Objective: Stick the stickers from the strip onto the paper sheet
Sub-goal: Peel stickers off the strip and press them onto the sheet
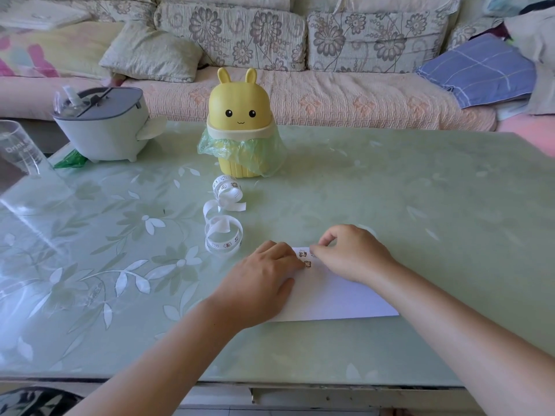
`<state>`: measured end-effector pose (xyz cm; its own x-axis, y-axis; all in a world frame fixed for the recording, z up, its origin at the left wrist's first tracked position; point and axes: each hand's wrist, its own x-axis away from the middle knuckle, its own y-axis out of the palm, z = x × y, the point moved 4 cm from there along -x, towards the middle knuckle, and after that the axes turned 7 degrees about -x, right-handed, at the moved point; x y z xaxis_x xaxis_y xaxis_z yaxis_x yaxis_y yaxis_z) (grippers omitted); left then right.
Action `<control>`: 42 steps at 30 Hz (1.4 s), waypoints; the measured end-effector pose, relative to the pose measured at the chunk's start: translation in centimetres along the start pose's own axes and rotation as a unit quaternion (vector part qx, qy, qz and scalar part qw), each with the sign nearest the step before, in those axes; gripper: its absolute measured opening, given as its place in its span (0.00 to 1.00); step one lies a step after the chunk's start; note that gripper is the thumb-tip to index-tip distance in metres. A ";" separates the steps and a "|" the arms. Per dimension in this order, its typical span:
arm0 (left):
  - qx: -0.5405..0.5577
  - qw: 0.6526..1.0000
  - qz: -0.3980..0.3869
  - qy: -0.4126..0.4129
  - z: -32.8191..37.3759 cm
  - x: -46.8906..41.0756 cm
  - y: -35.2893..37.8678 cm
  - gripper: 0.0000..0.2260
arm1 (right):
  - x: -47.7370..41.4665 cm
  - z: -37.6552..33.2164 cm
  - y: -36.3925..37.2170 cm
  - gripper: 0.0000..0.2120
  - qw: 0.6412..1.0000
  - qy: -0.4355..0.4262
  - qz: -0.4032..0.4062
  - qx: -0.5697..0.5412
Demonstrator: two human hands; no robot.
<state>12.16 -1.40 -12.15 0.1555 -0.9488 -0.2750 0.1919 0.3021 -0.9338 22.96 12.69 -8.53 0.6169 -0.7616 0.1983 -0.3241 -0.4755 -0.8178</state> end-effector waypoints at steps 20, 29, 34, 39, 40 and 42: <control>-0.031 0.999 0.004 -0.015 1.0 0.6 0.3 0.17 | 3.9 2.4 2.4 0.19 0.932 -0.315 0.076 0.162; -0.088 0.991 -0.095 -0.027 0.6 1.6 1.5 0.33 | 4.4 1.7 5.3 0.42 0.936 -0.277 -0.100 0.191; -0.102 0.988 -0.108 -0.038 0.6 2.0 1.8 0.38 | 4.0 2.2 4.9 0.47 0.941 -0.258 -0.084 0.202; -0.109 0.986 -0.111 -0.053 0.5 1.9 1.8 0.35 | 3.7 2.8 4.3 0.53 0.967 -0.174 -0.033 0.181; -0.108 0.986 -0.115 -0.054 0.5 1.8 1.8 0.34 | 3.4 3.1 4.2 0.55 0.971 -0.155 -0.022 0.180; -0.111 0.984 -0.125 -0.056 0.5 1.8 1.7 0.35 | 2.8 3.5 3.9 0.59 0.977 -0.119 -0.012 0.177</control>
<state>13.29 -2.57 -14.12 0.2382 -0.9711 -0.0140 0.0242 0.0204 -0.9995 25.92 10.24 -13.10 0.7837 -0.6088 0.1230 -0.0655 -0.2780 -0.9583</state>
